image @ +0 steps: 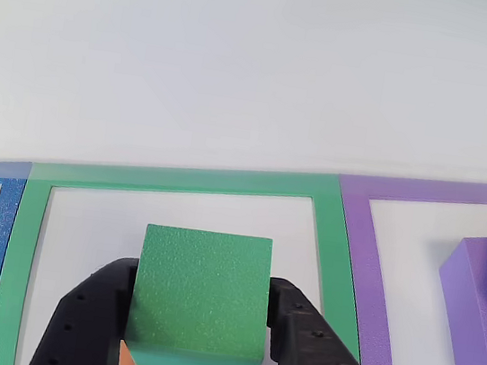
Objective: Tower of hanoi
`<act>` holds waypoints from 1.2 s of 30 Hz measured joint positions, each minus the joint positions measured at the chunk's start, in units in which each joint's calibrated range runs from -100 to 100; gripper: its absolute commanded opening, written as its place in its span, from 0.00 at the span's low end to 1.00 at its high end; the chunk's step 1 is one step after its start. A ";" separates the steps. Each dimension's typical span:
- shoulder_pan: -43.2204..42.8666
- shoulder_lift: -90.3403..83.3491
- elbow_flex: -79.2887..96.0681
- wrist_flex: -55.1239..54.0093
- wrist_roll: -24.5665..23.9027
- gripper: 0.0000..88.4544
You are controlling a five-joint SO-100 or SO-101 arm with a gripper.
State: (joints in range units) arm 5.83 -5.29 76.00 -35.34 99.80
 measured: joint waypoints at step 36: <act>10.30 -35.68 -39.57 85.95 0.20 0.32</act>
State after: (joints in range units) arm 16.13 -40.97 36.43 50.61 100.00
